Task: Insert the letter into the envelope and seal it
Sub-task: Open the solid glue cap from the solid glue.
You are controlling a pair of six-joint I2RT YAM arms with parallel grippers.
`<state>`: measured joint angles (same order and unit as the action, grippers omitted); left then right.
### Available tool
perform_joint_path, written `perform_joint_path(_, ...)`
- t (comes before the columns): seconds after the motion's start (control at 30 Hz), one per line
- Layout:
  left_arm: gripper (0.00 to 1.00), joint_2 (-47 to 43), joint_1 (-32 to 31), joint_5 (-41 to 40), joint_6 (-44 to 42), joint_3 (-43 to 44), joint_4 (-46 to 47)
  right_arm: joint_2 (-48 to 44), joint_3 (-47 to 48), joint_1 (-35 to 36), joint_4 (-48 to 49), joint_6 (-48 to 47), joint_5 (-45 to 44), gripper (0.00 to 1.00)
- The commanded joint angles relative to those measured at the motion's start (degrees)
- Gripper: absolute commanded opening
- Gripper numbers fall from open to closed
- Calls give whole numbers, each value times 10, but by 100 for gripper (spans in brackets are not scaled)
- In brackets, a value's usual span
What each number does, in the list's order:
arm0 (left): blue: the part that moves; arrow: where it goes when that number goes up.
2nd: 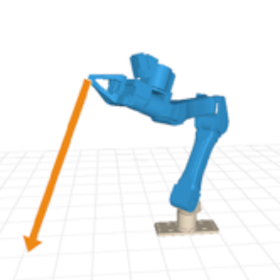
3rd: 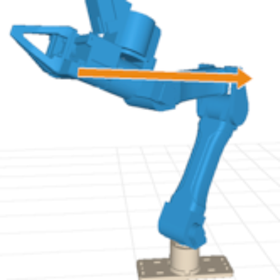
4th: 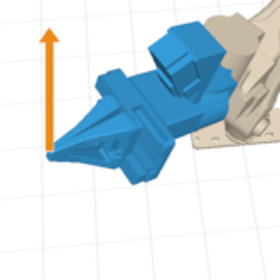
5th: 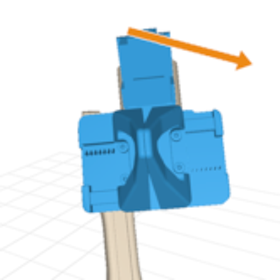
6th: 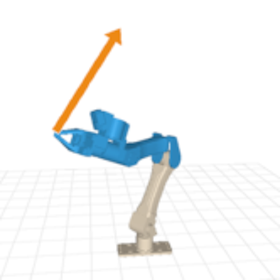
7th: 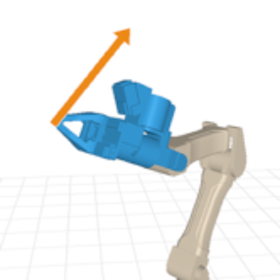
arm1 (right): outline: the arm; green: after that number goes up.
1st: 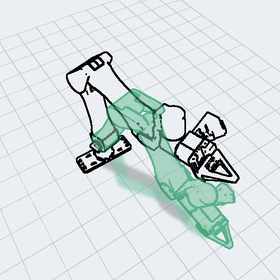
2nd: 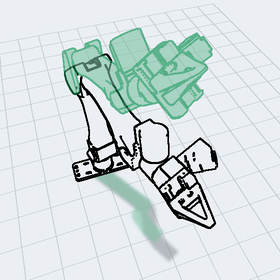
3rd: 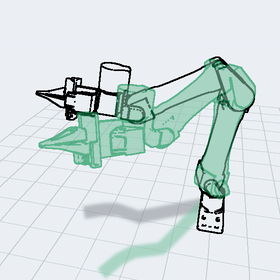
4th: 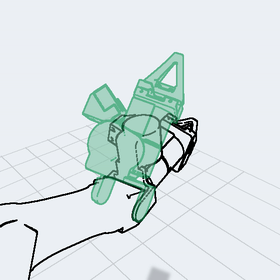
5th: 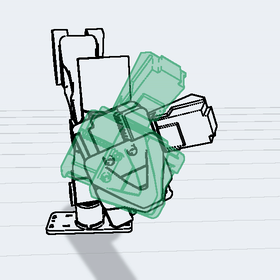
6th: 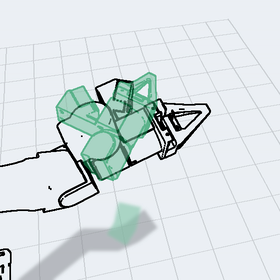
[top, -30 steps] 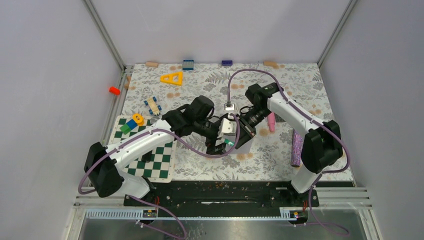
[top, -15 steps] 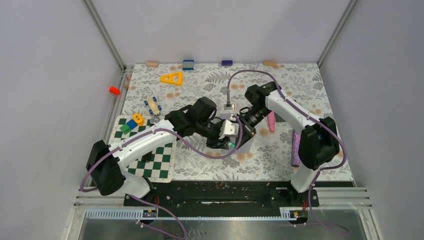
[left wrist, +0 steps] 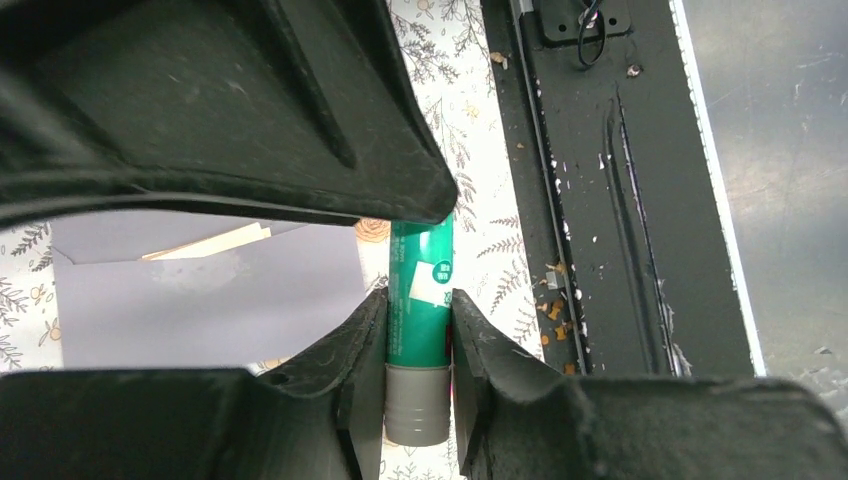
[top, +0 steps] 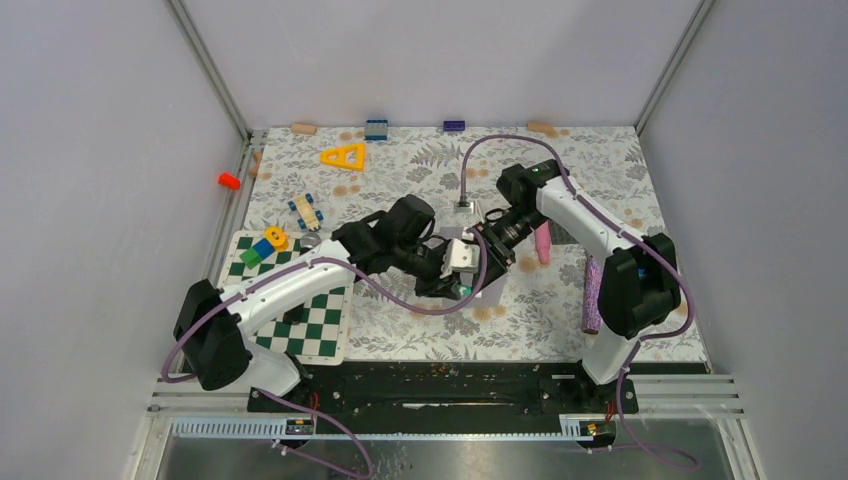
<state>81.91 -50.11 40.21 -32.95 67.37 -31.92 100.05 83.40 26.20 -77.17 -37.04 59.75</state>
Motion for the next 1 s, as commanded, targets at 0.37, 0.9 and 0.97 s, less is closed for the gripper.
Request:
perform_joint_path(0.37, 17, 19, 85, 174, 323, -62, 284, -316, -237, -82, 496, 192, -33, 77)
perform_joint_path(0.9, 17, 61, 109, 265, 596, -145, 606, -372, -369, -63, 796, 336, 5, 70)
perform_joint_path(0.97, 17, 62, 111, 265, 600, -146, 611, -373, -372, -60, 797, 335, 12, 67)
